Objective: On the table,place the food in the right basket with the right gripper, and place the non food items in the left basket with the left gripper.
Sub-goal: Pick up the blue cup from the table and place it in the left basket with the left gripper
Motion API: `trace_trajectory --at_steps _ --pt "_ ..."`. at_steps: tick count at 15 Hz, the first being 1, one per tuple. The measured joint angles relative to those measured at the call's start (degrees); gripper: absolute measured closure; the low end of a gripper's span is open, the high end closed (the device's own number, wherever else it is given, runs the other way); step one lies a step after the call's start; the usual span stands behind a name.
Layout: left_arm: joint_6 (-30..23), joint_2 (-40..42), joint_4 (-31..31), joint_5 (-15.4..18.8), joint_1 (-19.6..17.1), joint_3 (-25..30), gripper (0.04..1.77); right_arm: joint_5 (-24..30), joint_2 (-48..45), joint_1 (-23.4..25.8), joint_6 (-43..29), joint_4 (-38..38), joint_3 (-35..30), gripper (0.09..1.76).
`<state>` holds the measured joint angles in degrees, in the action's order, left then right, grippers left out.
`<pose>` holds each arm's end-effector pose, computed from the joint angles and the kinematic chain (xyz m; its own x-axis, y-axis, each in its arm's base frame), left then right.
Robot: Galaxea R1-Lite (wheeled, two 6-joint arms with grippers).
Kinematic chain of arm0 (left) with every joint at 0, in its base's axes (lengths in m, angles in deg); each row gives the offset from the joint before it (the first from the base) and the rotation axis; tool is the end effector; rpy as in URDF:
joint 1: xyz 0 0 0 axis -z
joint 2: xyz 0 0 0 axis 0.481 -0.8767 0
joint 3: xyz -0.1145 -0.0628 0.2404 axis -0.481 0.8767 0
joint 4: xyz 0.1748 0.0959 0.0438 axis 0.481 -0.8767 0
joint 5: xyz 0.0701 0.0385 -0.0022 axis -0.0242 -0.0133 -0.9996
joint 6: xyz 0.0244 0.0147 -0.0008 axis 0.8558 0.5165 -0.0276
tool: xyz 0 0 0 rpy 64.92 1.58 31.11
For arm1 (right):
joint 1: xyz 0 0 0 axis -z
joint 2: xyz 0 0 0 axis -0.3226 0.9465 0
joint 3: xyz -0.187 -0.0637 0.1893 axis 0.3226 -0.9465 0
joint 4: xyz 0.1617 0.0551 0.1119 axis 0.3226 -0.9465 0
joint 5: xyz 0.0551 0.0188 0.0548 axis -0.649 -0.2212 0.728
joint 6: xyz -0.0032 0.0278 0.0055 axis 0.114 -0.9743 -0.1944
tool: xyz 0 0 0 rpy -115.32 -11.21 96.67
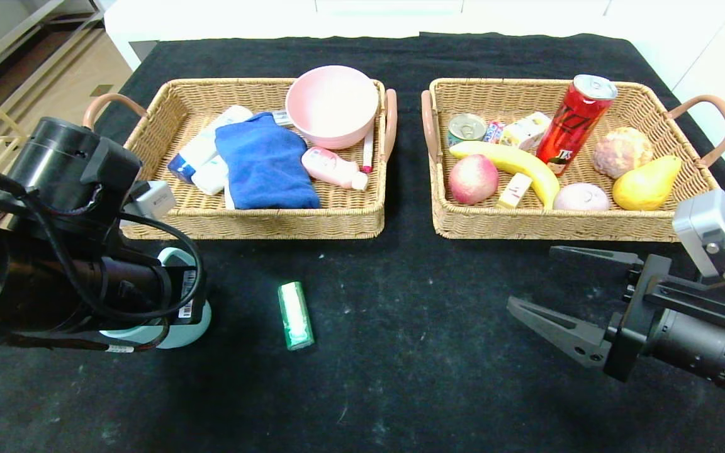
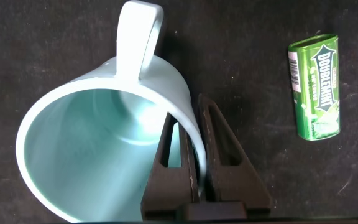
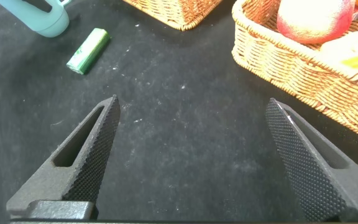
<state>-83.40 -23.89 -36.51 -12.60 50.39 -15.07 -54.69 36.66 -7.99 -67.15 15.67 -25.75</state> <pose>0.2399 -0.0872 0.2069 0.7087 -0.0034 -0.7055 -0.0336 0.9987 -0.0385 0.2097 0.1163 0.1637 0.6975 0.7143 -0.0571 -0.7162 0.6925 -0.0864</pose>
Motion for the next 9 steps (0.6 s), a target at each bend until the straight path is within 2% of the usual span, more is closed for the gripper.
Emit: trace_trajectory --at_steps 9 --pt "0.46 1.73 -1.07 -0.50 0.38 -0.40 1.63 -0.06 0.01 -0.37 0.09 0.20 -0.18 0.14"
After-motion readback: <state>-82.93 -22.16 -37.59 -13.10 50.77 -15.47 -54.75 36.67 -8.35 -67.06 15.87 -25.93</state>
